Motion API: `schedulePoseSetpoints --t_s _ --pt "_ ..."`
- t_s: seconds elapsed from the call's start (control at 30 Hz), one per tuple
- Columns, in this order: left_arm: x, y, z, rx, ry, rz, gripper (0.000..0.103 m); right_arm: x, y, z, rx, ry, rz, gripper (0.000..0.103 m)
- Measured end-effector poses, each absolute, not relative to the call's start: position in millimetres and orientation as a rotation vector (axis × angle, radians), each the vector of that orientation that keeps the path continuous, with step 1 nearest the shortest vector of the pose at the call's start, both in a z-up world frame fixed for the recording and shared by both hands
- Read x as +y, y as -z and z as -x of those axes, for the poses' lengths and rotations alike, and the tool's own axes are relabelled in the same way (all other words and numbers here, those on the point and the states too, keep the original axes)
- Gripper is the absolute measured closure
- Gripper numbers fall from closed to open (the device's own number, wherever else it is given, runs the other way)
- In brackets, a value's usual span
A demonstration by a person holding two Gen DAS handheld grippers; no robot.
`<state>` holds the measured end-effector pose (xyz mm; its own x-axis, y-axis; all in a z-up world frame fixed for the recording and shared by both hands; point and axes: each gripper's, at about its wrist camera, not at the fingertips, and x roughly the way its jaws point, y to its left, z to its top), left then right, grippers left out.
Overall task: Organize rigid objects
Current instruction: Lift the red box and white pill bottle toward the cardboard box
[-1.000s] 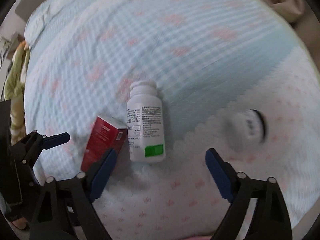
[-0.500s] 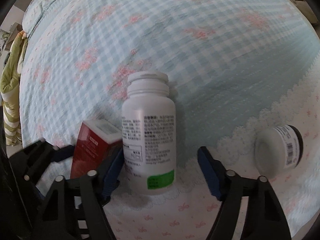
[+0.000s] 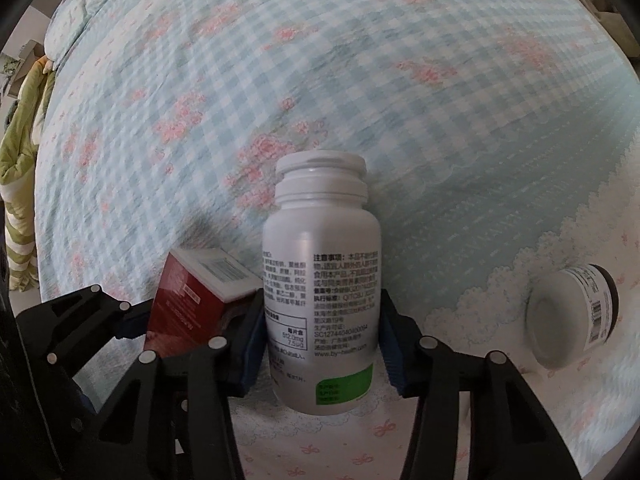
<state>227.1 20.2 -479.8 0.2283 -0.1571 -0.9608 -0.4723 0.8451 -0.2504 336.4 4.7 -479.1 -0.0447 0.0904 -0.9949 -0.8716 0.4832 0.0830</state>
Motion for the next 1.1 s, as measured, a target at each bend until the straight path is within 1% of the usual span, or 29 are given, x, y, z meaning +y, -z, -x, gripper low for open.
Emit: schedulePoseSetpoints --t_s 0.3,0.5,0.6,0.8,0.93,1.1 --pt "43 459 -202 1.298 -0.238 0.563 0.063 -6 465 -310 1.370 -0.855 0.705 0.057" --pt "53 430 -180 1.254 -0.241 0.553 0.063 -29 437 -300 1.350 -0.804 0.618 0.057" --pt "48 404 -170 1.235 -0.221 0.527 0.063 -46 411 -292 1.335 -0.772 0.533 0.057" --pt "31 331 -160 1.167 -0.147 0.441 0.063 -91 352 -280 1.294 -0.693 0.351 0.057" --pt "-6 276 -160 1.121 -0.066 0.361 0.063 -134 298 -258 1.241 -0.616 0.213 0.057" --pt "-53 226 -168 1.086 0.039 0.279 0.063 -189 248 -229 1.173 -0.524 0.074 0.057"
